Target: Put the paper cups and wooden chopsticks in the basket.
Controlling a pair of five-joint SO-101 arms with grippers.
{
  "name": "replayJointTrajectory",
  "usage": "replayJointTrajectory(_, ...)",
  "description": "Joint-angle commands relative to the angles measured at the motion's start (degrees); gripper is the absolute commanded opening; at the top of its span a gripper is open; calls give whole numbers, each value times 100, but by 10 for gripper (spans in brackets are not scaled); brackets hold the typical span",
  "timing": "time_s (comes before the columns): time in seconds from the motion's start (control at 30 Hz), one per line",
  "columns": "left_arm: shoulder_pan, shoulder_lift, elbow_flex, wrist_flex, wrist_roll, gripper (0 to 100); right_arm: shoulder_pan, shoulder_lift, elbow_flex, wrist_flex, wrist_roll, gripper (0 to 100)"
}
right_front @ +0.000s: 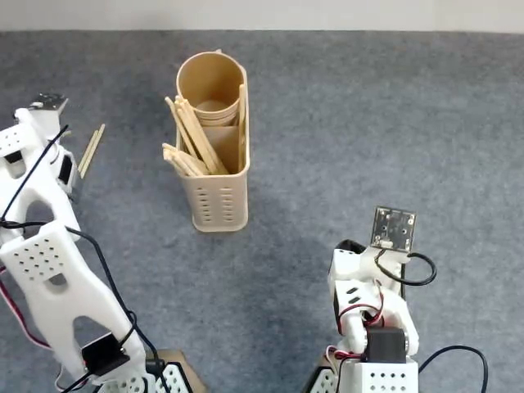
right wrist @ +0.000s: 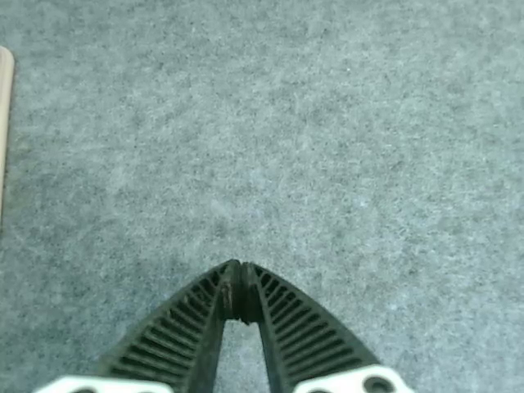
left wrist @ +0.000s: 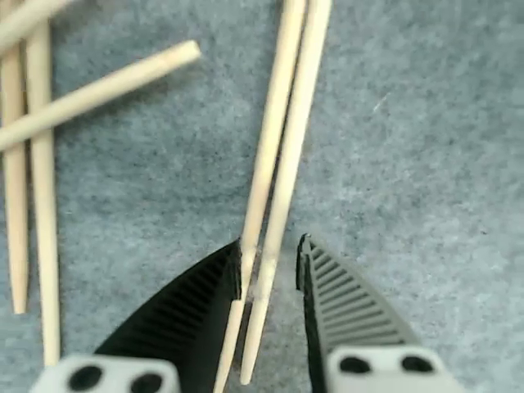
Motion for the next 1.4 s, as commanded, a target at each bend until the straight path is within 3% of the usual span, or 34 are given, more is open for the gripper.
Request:
replayJointTrajectory(0.0,-22,-48,-207,-53,35,150,57,-4,919,-13,53,5)
replayJointTrajectory(0.57,13,989,-233,-598,26,143,57,-4,919,-13,53,5)
replayJointTrajectory(0.67,4,840,-242,-598,26,40,57,-4,919,-13,53,5)
replayJointTrajectory(0.7,4,716,-286,-580,26,0,57,-4,919,-13,53,5)
replayJointTrajectory(1.0,312,-664,-1499,1213,-176,5,57,-4,919,-13,53,5)
replayJointTrajectory(1.2,356,-2501,-1657,1275,-158,5,57,-4,919,-13,53,5)
replayJointTrajectory(1.37,356,-4488,-1226,1292,747,5,57,-4,919,-13,53,5)
